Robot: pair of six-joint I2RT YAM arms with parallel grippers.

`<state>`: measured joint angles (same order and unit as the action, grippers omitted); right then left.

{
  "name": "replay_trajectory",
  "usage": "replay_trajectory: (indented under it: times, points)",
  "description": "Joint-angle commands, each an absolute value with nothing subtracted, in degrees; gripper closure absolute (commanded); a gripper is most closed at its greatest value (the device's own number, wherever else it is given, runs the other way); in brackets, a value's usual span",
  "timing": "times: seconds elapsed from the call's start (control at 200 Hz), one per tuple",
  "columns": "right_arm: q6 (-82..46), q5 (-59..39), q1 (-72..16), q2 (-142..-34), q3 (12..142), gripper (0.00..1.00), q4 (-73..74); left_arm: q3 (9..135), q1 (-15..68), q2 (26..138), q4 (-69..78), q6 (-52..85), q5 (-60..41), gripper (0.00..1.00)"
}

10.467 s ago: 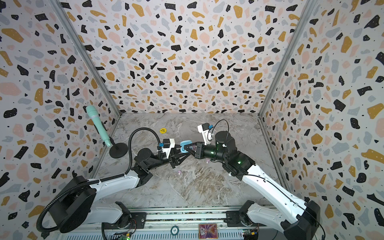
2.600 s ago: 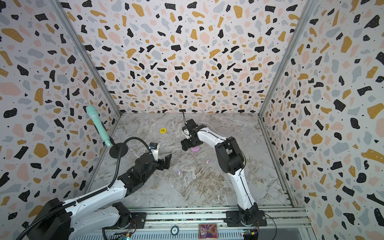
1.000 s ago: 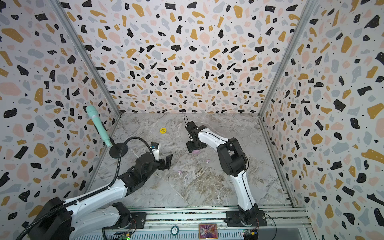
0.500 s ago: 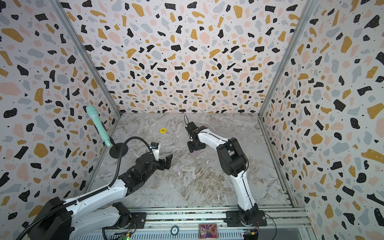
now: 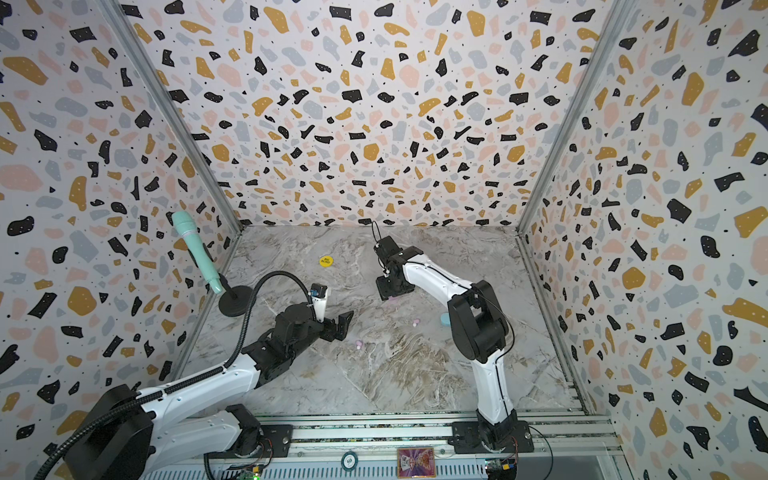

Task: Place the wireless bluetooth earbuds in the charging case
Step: 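Lift the pink case toward the left gripper while the left reaches to meet it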

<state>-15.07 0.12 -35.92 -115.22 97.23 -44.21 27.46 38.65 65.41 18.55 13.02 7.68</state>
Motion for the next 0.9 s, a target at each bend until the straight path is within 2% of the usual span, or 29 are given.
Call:
replay_trajectory:
  times: [0.0,0.25,0.491,0.891]
  points:
    - [-15.72,-1.79,-36.13,-109.46,96.10,0.54,-47.79,29.51,39.96,66.80,23.25,9.99,4.78,0.00]
    - [-16.82,-5.58,-36.82,-101.67,94.92,0.55,-52.59,29.99,43.90,72.10,30.38,3.45,0.06,0.00]
    - [-18.32,-8.50,-37.60,-95.21,92.99,0.55,-57.67,26.55,45.70,75.73,46.08,-1.40,-6.40,0.00]
    - [-23.62,-13.25,-38.94,-88.67,88.12,0.55,-55.78,31.41,45.90,83.99,56.13,-2.22,-18.26,0.01]
